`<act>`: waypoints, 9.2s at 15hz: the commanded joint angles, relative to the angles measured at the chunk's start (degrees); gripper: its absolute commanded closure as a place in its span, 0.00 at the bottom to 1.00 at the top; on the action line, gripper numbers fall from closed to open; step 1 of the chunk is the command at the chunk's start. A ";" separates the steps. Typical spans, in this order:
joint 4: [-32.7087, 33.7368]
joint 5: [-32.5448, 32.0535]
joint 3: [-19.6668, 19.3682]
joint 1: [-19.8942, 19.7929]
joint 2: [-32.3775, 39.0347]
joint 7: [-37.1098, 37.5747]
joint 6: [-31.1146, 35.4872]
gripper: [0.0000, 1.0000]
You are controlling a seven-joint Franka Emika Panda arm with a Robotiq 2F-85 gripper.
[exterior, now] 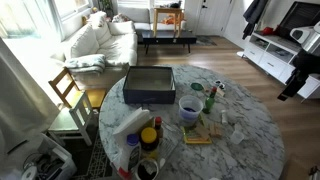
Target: Move the plastic cup to the left side of the table then put the green bottle in it
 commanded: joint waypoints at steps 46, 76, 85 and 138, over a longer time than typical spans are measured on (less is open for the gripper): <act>15.97 40.09 3.99 6.78 45.80 27.05 35.40 0.47; 17.82 50.09 5.24 12.31 28.78 -9.52 11.70 0.99; 17.31 49.96 6.96 15.31 32.45 -18.07 20.12 0.99; 25.89 29.20 10.80 13.34 38.59 -0.28 20.20 0.47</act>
